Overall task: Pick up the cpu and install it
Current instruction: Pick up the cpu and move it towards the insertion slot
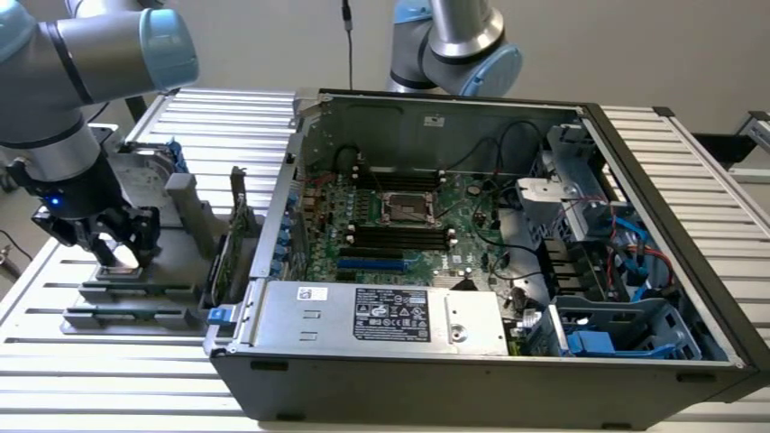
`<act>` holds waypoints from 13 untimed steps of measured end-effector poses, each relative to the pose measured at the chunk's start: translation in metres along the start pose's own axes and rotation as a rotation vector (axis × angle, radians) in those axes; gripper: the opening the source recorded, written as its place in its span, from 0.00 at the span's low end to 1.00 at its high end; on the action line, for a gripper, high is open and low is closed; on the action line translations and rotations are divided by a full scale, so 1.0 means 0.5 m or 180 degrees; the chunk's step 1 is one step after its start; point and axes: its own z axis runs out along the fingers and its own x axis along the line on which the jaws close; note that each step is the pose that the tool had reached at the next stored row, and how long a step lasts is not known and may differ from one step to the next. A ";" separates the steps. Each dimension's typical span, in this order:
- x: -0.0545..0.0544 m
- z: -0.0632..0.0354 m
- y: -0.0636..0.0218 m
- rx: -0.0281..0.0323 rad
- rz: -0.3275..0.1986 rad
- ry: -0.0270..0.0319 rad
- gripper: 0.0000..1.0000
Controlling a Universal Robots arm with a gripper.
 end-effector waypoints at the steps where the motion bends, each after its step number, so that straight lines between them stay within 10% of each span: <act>1: 0.000 0.000 0.000 0.0000 0.0001 0.0000 0.56; 13: 0.000 -0.012 0.000 -0.0001 0.0002 0.0000 0.55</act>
